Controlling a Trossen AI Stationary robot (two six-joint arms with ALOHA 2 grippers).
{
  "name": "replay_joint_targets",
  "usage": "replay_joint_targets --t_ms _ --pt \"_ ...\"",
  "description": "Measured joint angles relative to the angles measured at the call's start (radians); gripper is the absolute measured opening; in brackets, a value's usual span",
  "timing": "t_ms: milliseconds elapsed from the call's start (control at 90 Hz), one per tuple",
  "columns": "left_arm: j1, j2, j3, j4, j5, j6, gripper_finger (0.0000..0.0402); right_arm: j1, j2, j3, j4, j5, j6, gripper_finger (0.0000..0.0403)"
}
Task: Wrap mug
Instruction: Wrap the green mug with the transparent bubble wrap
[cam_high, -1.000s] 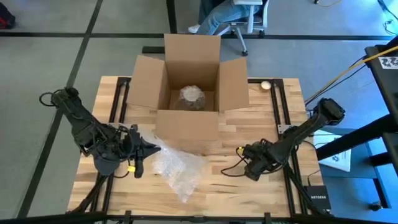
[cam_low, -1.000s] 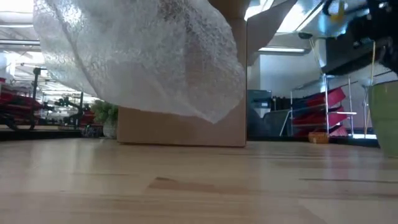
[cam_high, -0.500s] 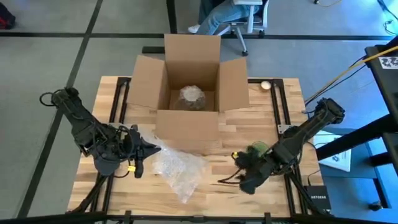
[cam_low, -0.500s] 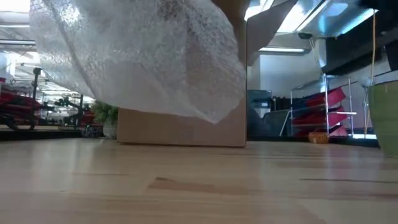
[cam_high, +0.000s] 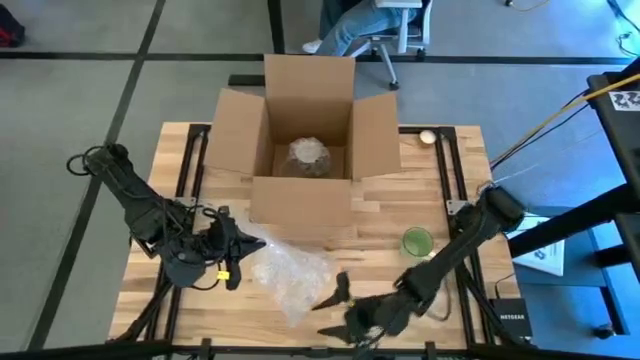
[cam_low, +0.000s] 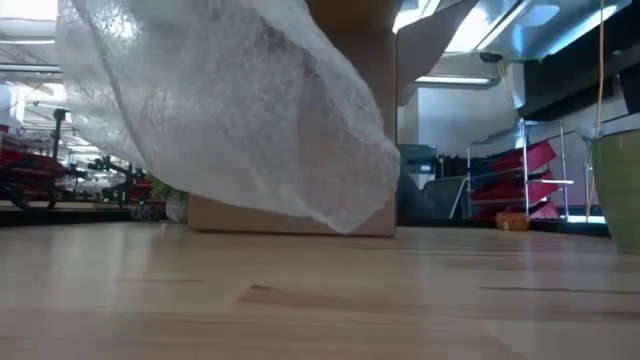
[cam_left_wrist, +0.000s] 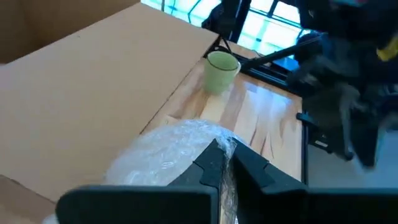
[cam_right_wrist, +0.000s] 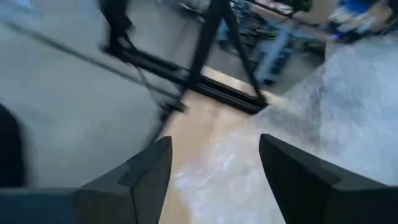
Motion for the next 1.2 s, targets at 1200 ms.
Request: replay_joint_targets --t_ms 1200 --pt "0.049 0.003 0.000 0.013 0.007 0.024 0.0000 -0.034 0.441 0.592 -0.593 0.835 0.204 0.0144"
